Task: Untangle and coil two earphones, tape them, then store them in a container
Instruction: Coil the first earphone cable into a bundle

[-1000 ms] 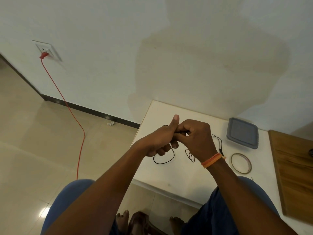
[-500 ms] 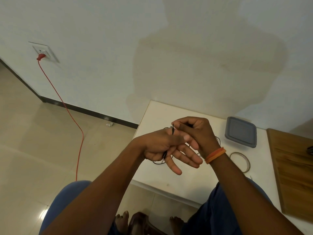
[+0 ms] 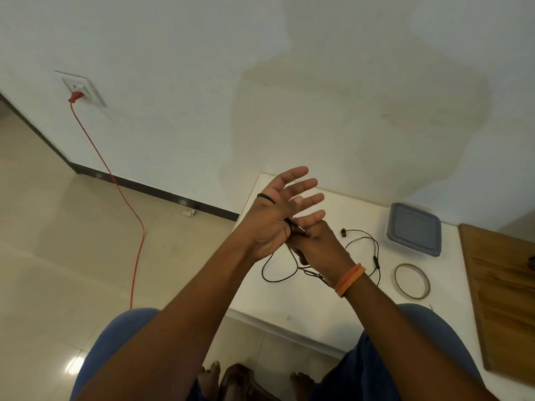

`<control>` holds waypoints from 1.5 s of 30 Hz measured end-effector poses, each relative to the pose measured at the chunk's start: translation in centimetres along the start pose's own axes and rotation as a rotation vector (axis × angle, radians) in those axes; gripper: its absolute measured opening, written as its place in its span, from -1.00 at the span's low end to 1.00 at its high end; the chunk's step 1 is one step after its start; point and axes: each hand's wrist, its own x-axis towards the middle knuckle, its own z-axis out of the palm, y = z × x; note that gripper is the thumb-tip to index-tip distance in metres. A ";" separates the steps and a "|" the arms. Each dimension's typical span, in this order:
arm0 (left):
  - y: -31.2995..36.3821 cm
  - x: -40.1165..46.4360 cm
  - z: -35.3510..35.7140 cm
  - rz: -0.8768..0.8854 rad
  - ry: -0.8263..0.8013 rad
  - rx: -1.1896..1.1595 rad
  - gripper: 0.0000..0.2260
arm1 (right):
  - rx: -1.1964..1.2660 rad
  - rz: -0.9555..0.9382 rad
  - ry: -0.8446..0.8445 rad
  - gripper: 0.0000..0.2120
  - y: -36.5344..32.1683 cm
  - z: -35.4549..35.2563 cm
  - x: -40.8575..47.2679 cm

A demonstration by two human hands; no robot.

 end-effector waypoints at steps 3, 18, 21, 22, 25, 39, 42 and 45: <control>0.2 0.1 -0.4 0.038 0.150 0.119 -0.60 | -0.070 -0.102 -0.017 -0.80 -0.4 -0.3 -0.3; -1.1 0.4 -1.8 -0.111 0.264 1.084 -0.68 | -0.263 -0.316 0.060 -0.94 0.0 -2.8 -0.5; -1.8 0.5 -1.7 -0.109 0.291 1.159 -0.81 | -0.160 -0.262 0.075 -0.93 -0.2 -3.4 -0.4; -2.0 0.5 -1.8 -0.096 0.300 1.164 -0.85 | -0.156 -0.261 0.078 -0.93 -0.2 -3.5 -0.5; -2.4 0.4 -2.0 -0.073 0.258 1.141 -0.67 | -0.131 -0.262 0.100 -0.92 -0.3 -3.9 -0.5; -1.4 0.2 -1.9 -0.248 0.039 0.861 -0.60 | -0.015 -0.183 0.199 -0.83 0.3 -6.5 -0.1; -1.3 0.2 -2.2 -0.211 0.043 0.928 -0.67 | 0.028 -0.194 0.192 -0.90 0.3 -6.4 -0.2; -1.5 0.0 -2.1 -0.267 0.068 1.098 -0.82 | 0.115 -0.199 0.123 -0.91 0.1 -6.3 -0.4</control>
